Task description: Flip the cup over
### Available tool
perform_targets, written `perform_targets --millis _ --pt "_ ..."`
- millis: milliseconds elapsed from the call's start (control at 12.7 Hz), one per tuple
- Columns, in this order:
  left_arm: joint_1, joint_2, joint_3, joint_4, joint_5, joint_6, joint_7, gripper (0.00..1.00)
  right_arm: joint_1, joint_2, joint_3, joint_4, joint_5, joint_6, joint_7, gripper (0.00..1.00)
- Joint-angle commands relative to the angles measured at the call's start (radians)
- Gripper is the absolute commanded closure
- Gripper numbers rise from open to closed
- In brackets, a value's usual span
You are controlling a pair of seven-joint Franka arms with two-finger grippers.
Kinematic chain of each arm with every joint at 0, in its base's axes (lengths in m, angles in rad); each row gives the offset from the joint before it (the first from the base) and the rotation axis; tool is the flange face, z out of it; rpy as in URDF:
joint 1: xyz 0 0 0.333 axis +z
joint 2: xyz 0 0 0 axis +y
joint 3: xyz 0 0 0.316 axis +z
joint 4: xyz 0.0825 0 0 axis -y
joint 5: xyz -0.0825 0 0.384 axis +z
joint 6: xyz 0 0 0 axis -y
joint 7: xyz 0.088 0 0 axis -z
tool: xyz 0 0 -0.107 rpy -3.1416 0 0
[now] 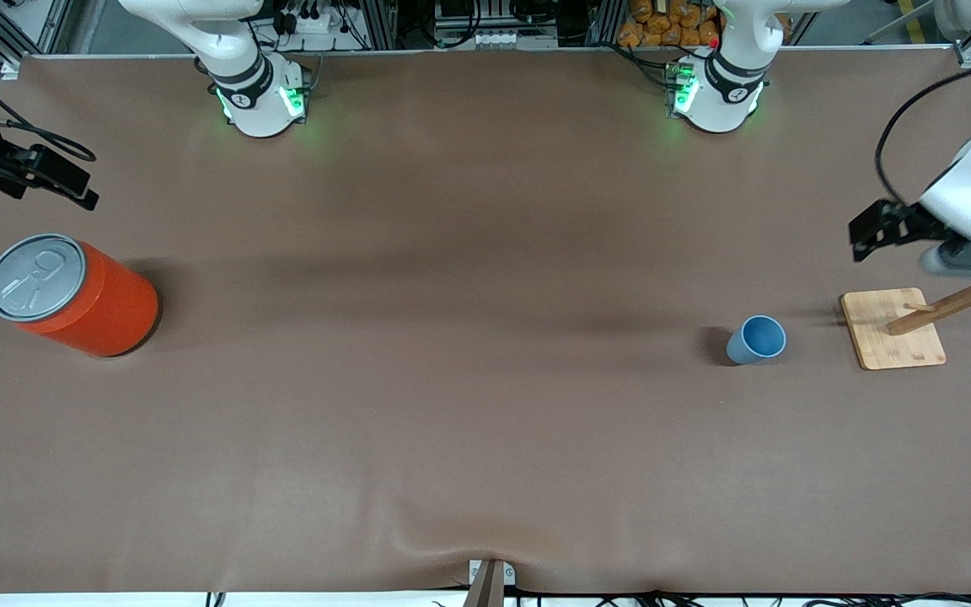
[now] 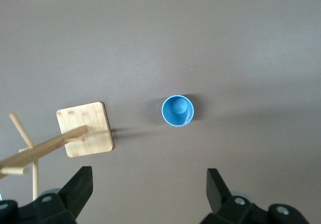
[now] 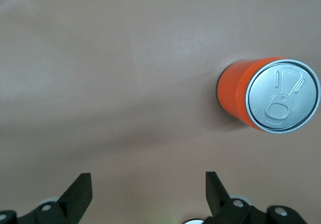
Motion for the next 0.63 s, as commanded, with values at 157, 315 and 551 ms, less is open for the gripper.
perform_targets --millis 157,315,551 --pt "-0.085 -0.064 0.076 0.010 -0.037 -0.115 0.009 0.00 0.007 -0.022 -0.005 -0.022 -0.010 0.002 -0.010 0.00" --pt "-0.078 -0.050 0.086 0.083 -0.098 -0.170 0.006 0.00 0.007 -0.020 -0.005 -0.022 -0.008 0.004 -0.010 0.00" --pt "-0.075 -0.052 0.087 0.096 -0.095 -0.218 0.007 0.00 0.010 -0.020 -0.005 -0.022 -0.008 0.001 -0.015 0.00"
